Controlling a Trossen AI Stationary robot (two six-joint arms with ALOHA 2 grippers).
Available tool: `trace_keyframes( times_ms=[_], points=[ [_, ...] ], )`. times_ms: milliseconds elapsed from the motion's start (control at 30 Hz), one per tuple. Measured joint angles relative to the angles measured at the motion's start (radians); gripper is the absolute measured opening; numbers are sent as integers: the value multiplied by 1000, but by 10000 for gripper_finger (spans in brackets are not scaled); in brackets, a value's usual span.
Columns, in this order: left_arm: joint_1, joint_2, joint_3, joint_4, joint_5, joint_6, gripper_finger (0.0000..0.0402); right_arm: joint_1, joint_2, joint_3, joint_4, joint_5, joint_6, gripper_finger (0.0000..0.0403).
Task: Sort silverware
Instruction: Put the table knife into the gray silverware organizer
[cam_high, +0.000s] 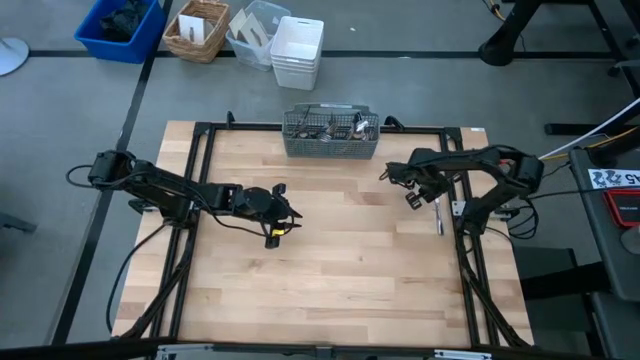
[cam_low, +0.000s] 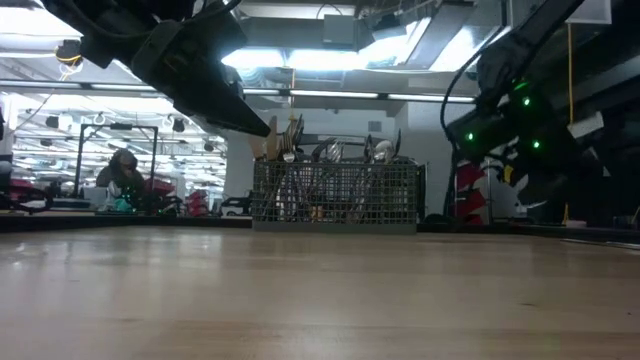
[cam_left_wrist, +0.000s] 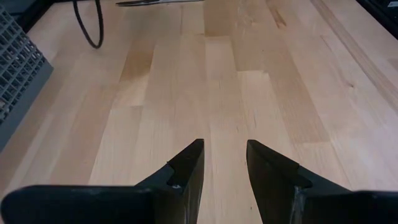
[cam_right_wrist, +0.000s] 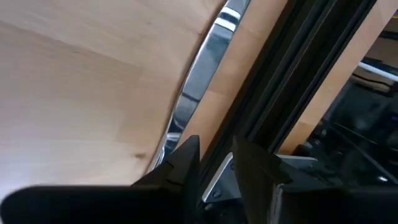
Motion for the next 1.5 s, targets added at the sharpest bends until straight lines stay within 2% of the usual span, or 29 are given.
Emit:
trace_keyframes(
  times_ms=[400,833,1167,1500],
  points=[
    [0,0,0,0,0,0,114,-4,126,-23,38,7,-58,98],
    [0,0,0,0,0,0,114,-3,142,-72,97,-78,-57,98],
    [0,0,0,0,0,0,114,-1,142,-10,107,-171,-56,98],
    [0,0,0,-2,0,0,114,130,141,58,154,-235,3,98]
  ],
)
